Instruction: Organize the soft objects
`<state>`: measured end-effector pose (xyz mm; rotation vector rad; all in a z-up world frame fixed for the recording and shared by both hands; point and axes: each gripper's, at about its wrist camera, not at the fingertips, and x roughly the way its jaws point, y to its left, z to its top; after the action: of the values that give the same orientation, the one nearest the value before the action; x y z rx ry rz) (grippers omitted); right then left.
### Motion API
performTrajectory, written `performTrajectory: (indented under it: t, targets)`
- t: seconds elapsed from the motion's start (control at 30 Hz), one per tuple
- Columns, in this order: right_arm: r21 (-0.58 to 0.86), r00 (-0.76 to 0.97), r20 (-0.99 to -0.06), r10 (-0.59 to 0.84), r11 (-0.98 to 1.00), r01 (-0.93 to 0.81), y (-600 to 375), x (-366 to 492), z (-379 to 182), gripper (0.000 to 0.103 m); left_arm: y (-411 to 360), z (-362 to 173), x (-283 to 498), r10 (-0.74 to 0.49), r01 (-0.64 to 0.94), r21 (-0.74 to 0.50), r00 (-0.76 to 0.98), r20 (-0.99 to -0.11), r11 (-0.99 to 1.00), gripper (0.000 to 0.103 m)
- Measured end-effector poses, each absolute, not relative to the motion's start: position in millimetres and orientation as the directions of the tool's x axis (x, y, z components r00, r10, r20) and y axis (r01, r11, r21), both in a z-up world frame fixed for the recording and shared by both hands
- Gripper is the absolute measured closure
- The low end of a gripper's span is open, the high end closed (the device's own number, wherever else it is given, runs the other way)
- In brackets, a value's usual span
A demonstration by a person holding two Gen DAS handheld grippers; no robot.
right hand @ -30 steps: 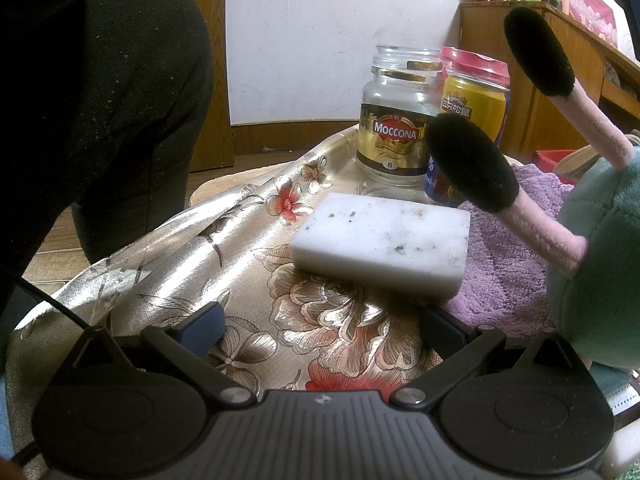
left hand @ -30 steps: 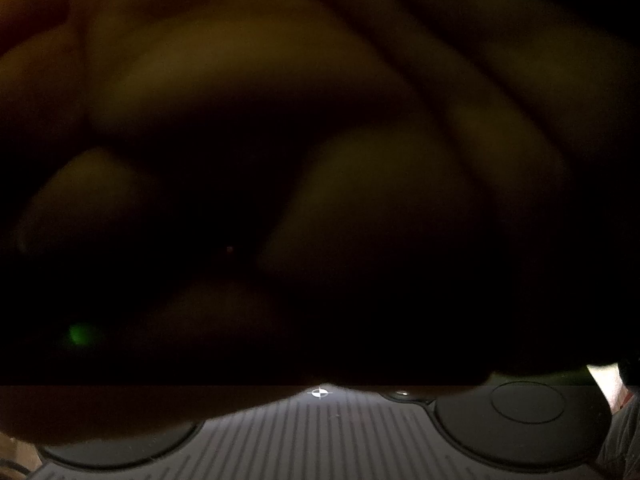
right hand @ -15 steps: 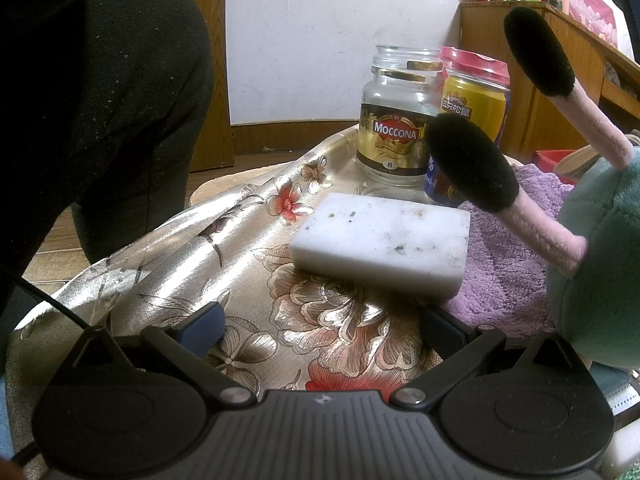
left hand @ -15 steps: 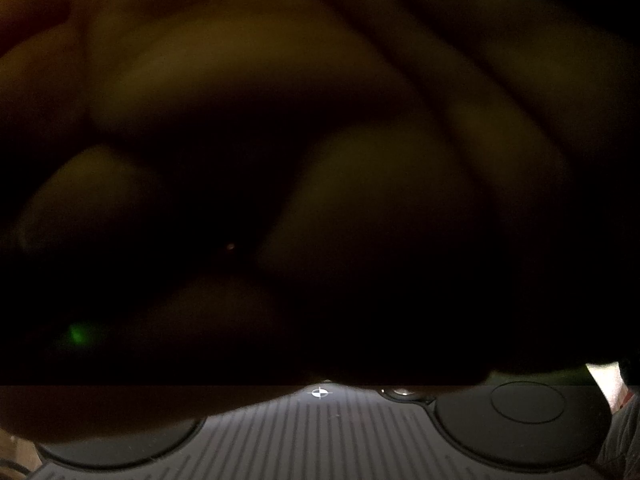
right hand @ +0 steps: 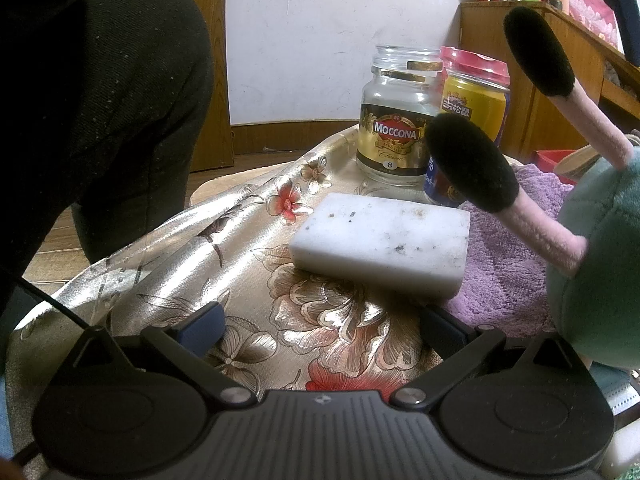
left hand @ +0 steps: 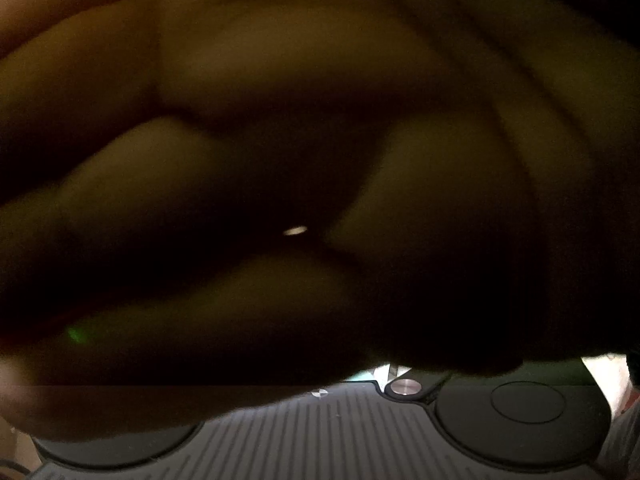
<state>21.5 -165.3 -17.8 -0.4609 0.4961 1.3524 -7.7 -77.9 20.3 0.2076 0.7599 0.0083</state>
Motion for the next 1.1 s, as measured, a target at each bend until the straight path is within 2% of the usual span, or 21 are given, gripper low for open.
performTrajectory:
  t: [1.1]
  targets:
    - [-0.029, 0.146, -0.584, 0.798, 0.16, -0.987, -165, 21, -18, 0.024, -78, 18, -9, 0.083, 0.064, 0.188, 0.727, -0.681, 0.98, 0.005]
